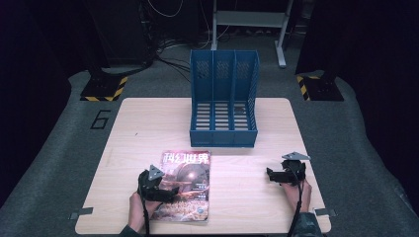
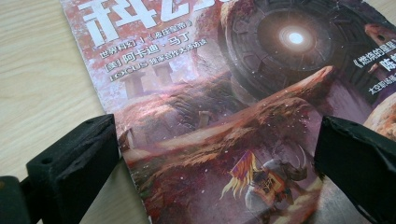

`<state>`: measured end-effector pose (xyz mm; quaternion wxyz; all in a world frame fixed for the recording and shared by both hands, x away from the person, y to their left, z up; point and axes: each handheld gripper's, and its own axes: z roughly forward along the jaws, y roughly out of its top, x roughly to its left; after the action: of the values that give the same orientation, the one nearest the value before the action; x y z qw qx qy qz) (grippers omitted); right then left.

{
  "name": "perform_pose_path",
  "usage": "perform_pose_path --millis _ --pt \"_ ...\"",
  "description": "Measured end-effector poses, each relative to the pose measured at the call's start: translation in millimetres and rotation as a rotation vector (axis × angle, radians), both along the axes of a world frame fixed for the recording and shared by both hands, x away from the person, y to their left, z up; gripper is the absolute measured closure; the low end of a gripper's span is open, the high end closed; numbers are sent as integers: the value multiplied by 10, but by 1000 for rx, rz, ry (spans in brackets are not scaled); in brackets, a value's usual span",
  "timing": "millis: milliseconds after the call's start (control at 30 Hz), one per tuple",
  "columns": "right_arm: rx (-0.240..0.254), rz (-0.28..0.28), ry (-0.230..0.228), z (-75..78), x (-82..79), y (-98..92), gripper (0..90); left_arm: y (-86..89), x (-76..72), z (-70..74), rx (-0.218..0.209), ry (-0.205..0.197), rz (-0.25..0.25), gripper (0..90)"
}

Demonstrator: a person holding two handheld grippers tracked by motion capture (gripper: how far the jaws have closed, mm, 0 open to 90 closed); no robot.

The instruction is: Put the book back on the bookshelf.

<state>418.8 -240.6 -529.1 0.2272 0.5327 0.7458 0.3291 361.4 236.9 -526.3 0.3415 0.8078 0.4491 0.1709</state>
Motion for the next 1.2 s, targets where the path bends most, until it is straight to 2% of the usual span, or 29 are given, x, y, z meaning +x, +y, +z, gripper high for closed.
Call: perform_pose_path --millis 33,200,233,300,433,567,900,967,1033,1067,1100,1133,1167,1200 --pt "-4 4 -3 -1 3 -4 45 -29 8 4 12 -1 -7 2" --pt "-4 4 -2 0 3 -4 46 -142 17 6 0 6 -11 2" --pt "-4 4 -1 0 2 -4 46 -151 19 10 12 7 -21 2" --pt "-3 3 1 1 1 -2 47 -180 18 -1 8 -8 -14 2" --pt "-5 4 -1 0 2 -4 47 -256 20 -6 -8 7 -10 4" --pt "-5 5 -1 1 2 -4 48 -348 15 -7 -12 7 -1 4" --pt "-13 16 -1 3 4 -11 54 -599 23 -4 -5 3 -10 4" --pt "-13 15 -1 3 3 -10 54 -618 26 -4 -1 -1 -24 4" --pt "-10 12 2 4 1 -7 56 -626 23 -9 -13 1 -18 4" --pt "-10 12 2 4 1 -7 56 -607 27 0 -5 1 -35 4" --pt "-3 13 4 10 -1 -11 79 -574 17 12 -38 -9 -36 25" --pt "-3 13 4 10 -1 -11 79 -574 17 12 -38 -9 -36 27" --pt "34 1 17 31 -10 -14 58 -483 -11 69 -47 -48 -18 19" --pt "74 6 26 47 -27 9 43 -483 -11 69 -47 -48 -18 14"
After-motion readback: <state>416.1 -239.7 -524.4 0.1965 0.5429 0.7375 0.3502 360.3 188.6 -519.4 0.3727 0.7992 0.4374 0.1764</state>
